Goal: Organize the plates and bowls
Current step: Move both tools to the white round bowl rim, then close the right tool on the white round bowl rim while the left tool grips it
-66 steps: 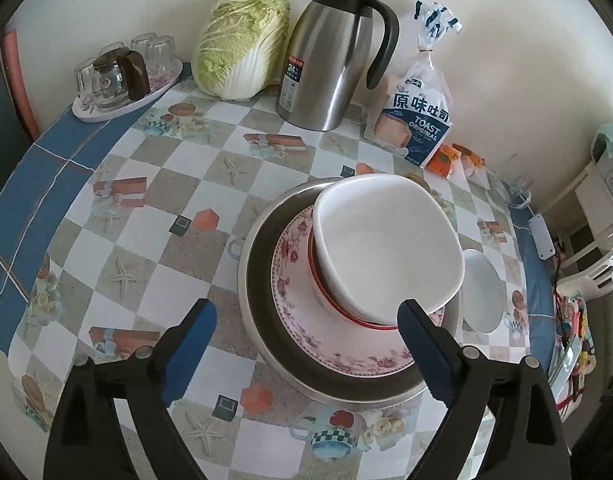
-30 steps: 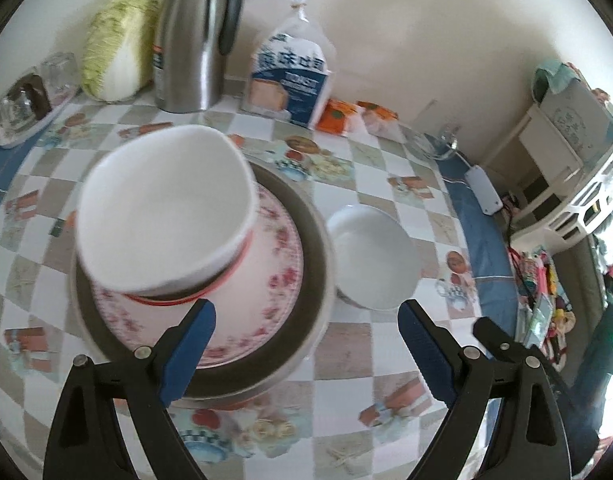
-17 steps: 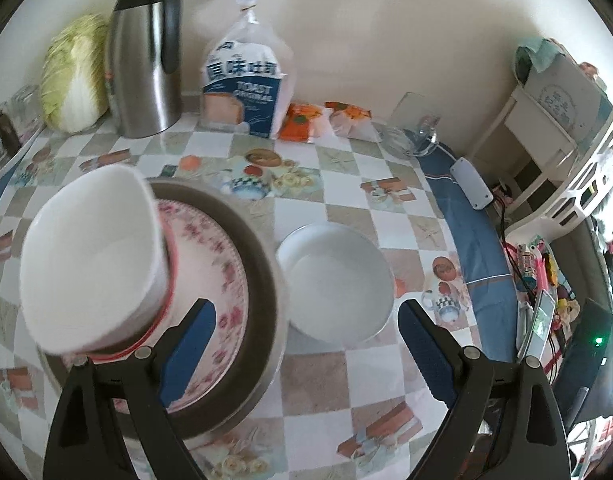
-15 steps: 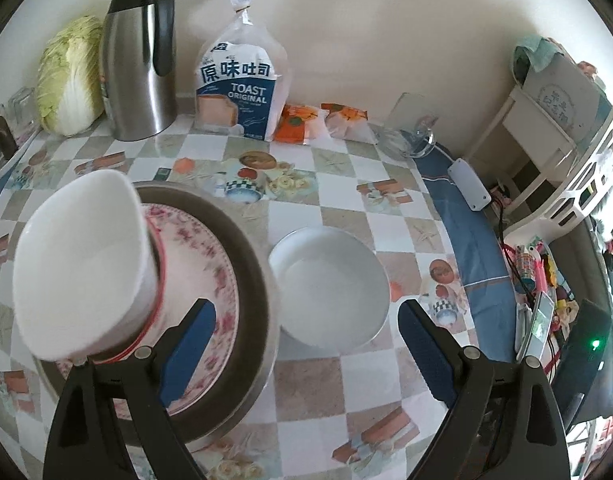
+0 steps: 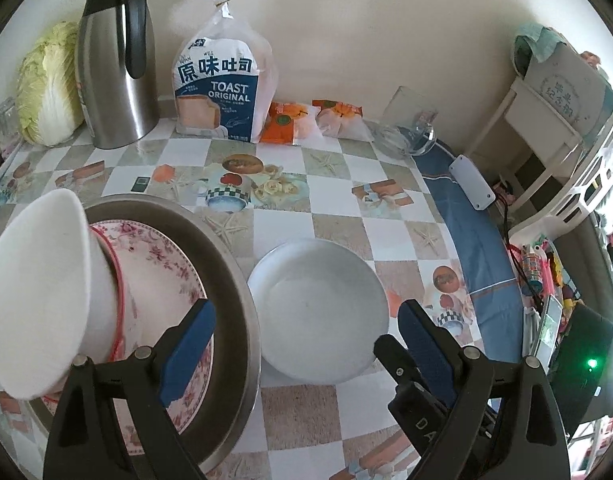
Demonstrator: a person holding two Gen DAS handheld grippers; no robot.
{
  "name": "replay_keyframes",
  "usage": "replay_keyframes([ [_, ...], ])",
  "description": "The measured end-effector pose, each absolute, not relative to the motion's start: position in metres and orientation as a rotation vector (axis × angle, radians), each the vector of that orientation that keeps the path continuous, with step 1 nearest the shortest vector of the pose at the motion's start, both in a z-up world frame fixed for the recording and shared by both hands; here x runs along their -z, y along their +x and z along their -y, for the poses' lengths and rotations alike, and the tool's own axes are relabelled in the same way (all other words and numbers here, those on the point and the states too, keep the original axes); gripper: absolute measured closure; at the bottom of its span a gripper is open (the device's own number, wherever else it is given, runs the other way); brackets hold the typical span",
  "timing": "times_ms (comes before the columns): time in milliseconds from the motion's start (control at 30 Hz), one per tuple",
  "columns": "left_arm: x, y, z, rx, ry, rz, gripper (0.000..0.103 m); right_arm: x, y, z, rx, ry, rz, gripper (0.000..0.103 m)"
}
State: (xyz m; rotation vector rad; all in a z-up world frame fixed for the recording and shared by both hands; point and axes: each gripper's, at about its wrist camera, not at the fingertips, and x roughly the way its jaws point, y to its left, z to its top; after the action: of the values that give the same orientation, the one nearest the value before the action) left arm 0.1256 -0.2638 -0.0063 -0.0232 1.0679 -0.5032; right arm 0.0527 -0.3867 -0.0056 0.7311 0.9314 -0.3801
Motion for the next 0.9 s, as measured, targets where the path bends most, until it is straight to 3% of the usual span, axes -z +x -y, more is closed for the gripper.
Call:
replay_keyframes([
  [133,0.009,0.128,0.266,0.513,-0.008,-1.073,0.010,0.012,0.063,0.382,0.357,0.746,-0.941,0.072],
  [267,0.010,0.130,0.266,0.519,-0.012,-1.080,0.010,0.012,0.068,0.379,0.334,0.764,-0.926,0.091],
  [667,0.020,0.123,0.277,0.551,0.028,-1.114,0.012,0.007,0.053,0.397,0.393,0.755,-0.933,0.097],
  [700,0.022,0.123,0.279,0.554,0.033,-1.122,0.013,0.007,0.051,0.400,0.397,0.758,-0.934,0.097],
  [767,0.027,0.121,0.282,0.559,0.046,-1.143,0.024,0.007,0.045,0.407,0.407,0.770,-0.932,0.097],
  [900,0.030,0.117,0.289,0.553,0.103,-1.133,0.026,0.008,0.037,0.416,0.422,0.779,-0.928,0.097],
])
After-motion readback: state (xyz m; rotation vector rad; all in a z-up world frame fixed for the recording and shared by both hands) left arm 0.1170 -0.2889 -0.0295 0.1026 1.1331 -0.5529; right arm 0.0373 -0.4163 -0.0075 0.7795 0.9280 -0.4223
